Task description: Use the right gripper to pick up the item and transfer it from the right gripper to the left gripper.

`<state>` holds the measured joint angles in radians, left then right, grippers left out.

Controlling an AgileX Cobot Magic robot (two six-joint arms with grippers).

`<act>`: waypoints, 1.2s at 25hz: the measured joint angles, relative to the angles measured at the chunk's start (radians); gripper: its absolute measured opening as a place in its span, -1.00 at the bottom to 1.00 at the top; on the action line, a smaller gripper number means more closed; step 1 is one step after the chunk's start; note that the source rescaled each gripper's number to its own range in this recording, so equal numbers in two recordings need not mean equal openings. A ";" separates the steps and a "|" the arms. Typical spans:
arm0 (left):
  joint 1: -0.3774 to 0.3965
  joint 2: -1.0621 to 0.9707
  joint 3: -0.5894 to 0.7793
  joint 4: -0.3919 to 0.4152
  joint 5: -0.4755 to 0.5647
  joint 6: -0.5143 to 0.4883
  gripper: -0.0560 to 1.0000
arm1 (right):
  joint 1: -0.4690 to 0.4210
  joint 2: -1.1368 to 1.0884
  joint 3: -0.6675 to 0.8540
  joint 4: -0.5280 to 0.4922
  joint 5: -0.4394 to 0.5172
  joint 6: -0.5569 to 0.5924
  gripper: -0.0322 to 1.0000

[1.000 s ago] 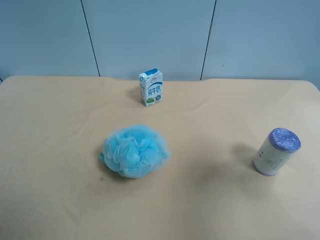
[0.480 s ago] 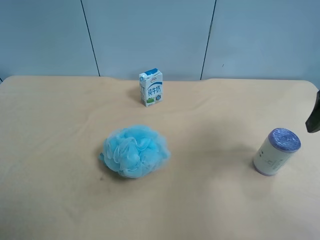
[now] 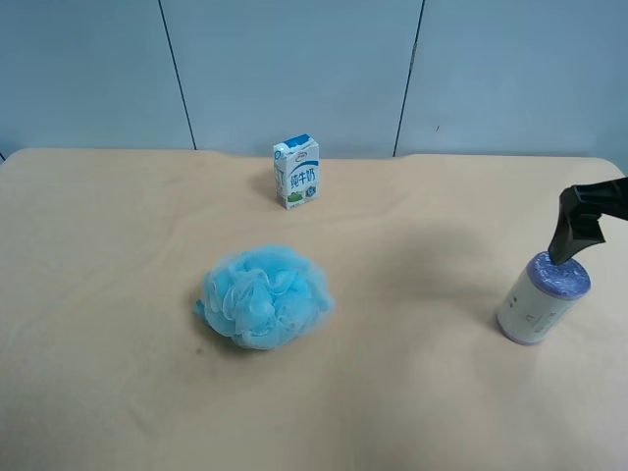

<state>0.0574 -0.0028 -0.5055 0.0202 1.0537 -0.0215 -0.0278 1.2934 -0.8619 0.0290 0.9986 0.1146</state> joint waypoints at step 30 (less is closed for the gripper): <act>0.000 0.000 0.000 0.000 0.000 0.000 0.99 | 0.000 0.178 0.091 0.088 -0.228 -0.057 1.00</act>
<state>0.0574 -0.0028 -0.5055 0.0202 1.0537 -0.0215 -0.0278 1.4711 -0.7710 0.1168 0.7708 0.0572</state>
